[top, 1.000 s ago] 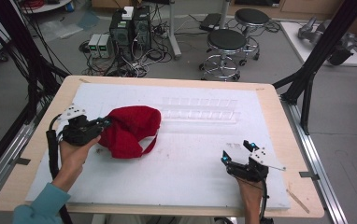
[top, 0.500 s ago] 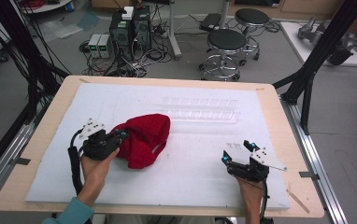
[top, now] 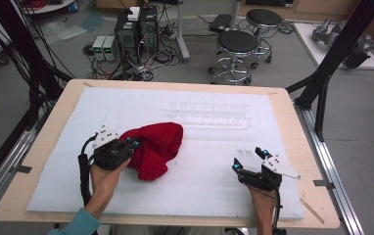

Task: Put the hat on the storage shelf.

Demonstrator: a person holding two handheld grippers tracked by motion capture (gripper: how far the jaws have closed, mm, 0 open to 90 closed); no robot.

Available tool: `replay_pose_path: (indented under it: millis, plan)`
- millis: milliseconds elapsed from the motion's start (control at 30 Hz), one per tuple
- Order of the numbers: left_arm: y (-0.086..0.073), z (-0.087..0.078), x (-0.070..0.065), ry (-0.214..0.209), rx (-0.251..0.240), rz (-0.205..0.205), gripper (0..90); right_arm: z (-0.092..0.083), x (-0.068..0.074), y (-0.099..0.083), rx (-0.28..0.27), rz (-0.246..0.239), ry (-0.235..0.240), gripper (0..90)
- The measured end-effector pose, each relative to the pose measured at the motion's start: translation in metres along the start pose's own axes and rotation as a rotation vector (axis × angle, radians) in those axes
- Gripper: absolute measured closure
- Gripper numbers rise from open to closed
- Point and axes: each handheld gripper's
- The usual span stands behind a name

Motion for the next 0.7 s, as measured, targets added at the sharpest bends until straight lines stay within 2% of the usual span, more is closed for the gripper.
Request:
replay_pose_path:
  millis: [133,267,433,533,633,700]
  plan:
    - [-0.0005,0.0007,0.0001,-0.026,0.030,0.008,80.1,0.0001,0.0001,0.0001,0.001,-0.003,-0.002,8.9]
    - [-0.0012,0.0017,0.0002,-0.053,0.056,0.016,70.5,0.0001,0.0003,0.0001,0.002,-0.004,-0.001,8.9]
    - [0.0001,0.0017,0.0003,-0.063,0.083,0.036,55.0,-0.0001,0.0006,0.0001,0.004,-0.004,-0.001,8.9]
    - [0.0030,0.0012,0.0009,-0.054,0.094,0.050,36.4,-0.0001,0.0005,0.0000,0.004,-0.005,-0.001,8.9]
    - [0.0047,-0.0005,0.0033,-0.086,0.089,0.038,16.8,-0.0001,0.0005,0.0001,0.005,-0.003,-0.001,8.9]
    - [0.0045,-0.0010,0.0038,-0.095,0.093,0.048,14.4,0.0000,0.0006,0.0000,0.004,-0.003,-0.002,8.9]
Point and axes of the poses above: each handheld gripper's, and its own axes: z roughly forward along the jaws, y roughly out of its top, x roughly to its left, and after that the axes turned 15 degrees about -y, right-handed
